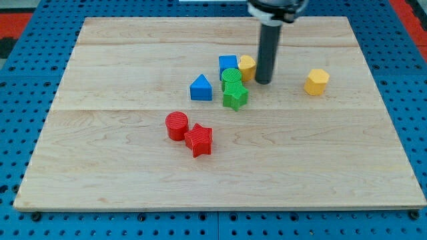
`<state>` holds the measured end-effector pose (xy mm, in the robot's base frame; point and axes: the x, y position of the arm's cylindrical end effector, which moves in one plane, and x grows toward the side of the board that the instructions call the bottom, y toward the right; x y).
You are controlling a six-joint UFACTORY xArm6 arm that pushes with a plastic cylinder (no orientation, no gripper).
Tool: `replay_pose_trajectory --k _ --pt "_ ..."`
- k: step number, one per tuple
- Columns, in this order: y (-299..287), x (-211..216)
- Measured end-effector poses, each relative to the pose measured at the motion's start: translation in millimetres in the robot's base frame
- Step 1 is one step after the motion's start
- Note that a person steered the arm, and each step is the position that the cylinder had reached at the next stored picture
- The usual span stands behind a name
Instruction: Slide the yellow hexagon towards center right
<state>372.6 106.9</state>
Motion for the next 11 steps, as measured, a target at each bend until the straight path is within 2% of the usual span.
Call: replay_pose_trajectory --k 2,5,7,8,9,10,11 --pt "9 -19" --pt "48 -19" --pt "122 -19" --pt "131 0" --pt "113 1" --pt "81 -39" --pt "51 -30"
